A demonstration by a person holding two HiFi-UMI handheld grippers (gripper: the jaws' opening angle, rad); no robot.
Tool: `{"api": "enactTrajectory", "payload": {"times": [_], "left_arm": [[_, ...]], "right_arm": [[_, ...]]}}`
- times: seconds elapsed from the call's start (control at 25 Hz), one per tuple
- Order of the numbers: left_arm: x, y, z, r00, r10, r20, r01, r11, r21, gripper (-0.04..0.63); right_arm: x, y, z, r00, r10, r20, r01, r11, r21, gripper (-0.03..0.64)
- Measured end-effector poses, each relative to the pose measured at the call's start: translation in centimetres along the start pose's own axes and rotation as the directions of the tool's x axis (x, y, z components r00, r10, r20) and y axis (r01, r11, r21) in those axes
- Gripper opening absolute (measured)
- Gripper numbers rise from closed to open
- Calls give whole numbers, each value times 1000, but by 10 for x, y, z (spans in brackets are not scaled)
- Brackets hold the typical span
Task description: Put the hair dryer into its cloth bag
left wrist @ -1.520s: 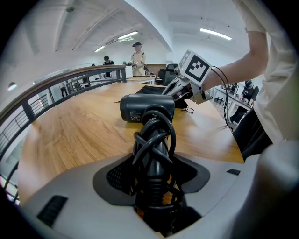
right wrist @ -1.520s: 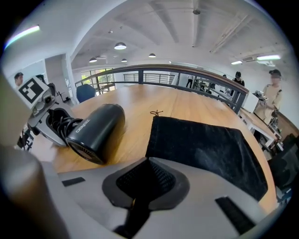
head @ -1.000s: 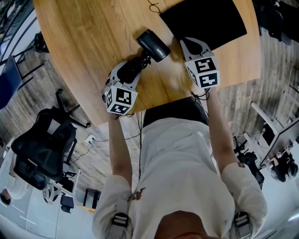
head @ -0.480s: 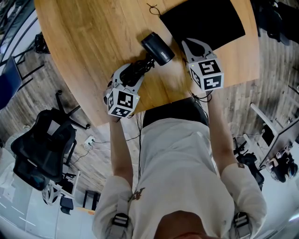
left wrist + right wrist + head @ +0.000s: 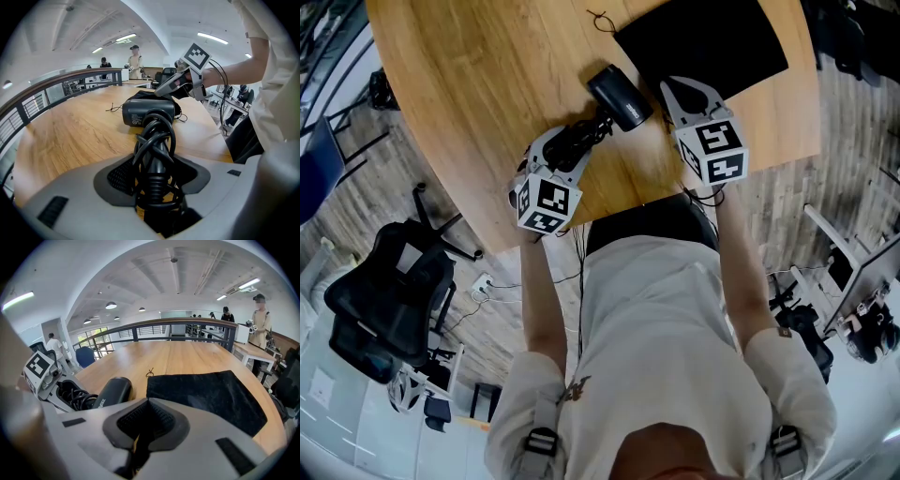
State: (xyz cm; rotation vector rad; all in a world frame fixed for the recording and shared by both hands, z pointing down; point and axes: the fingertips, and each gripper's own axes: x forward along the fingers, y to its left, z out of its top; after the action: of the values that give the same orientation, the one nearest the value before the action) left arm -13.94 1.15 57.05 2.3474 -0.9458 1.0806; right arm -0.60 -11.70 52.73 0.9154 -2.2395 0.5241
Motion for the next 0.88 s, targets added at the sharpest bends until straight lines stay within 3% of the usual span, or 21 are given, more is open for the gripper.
{"api": "enactTrajectory", "payload": {"times": [0.88], "left_arm": [[15, -17, 15, 998, -61, -9, 61, 998, 0, 241]], "right_arm": [[-17, 32, 11, 996, 79, 50, -76, 996, -46, 23]]}}
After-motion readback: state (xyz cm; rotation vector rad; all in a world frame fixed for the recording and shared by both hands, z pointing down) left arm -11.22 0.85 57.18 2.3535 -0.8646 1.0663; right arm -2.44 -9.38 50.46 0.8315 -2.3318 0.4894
